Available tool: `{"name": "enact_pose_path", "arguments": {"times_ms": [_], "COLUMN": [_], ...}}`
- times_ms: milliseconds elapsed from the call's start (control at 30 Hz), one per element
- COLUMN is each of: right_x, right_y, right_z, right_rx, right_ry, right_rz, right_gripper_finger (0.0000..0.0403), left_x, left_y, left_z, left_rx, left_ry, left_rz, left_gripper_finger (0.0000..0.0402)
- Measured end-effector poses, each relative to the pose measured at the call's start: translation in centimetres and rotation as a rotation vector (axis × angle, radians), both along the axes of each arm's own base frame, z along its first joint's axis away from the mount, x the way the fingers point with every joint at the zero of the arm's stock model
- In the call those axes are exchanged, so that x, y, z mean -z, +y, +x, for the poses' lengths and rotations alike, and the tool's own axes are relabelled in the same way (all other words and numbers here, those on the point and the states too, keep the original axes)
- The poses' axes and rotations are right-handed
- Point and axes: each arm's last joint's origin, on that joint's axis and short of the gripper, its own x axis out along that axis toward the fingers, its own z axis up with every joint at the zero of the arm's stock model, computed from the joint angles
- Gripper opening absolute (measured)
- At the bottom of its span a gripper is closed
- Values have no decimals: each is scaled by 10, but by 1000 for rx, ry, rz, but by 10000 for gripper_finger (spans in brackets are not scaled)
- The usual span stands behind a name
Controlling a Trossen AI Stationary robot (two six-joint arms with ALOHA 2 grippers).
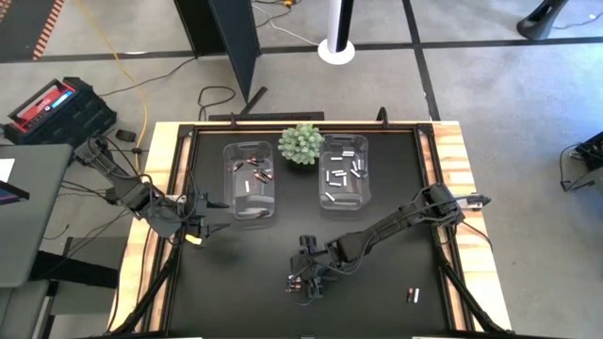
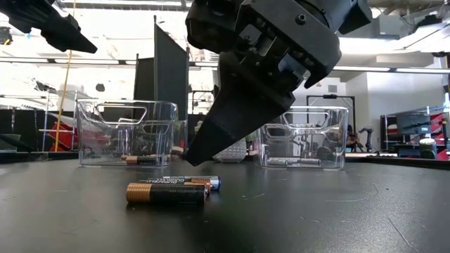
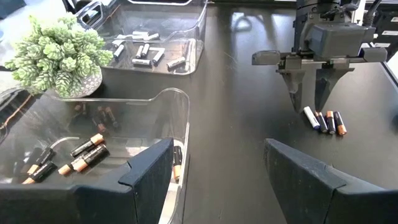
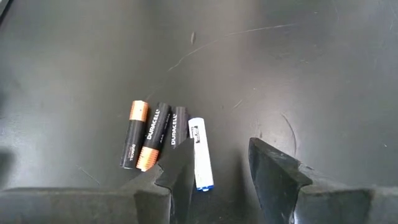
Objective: Sort batteries
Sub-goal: Put the white-blue battery into the right transparent bin
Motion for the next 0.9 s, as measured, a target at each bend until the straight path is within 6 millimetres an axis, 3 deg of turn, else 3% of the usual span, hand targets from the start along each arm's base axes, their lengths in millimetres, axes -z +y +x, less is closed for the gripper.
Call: {"name": "enact_pose_path", "arguments": {"times_ms": [400, 900], "right_x": [3, 3], "right_y": [4, 1], "right_z": [-5, -4], "right_rx": [0, 19], "right_ry": [43, 44], "right_rz": [11, 20], "right_gripper_finger": [168, 133], "left_x": [0, 2], "left_y": [0, 1], "left_z": [0, -1], "left_rx": [0, 0], "left_ry": [3, 24], "left_rz": [2, 21], "left_gripper_finger": [245, 245]}}
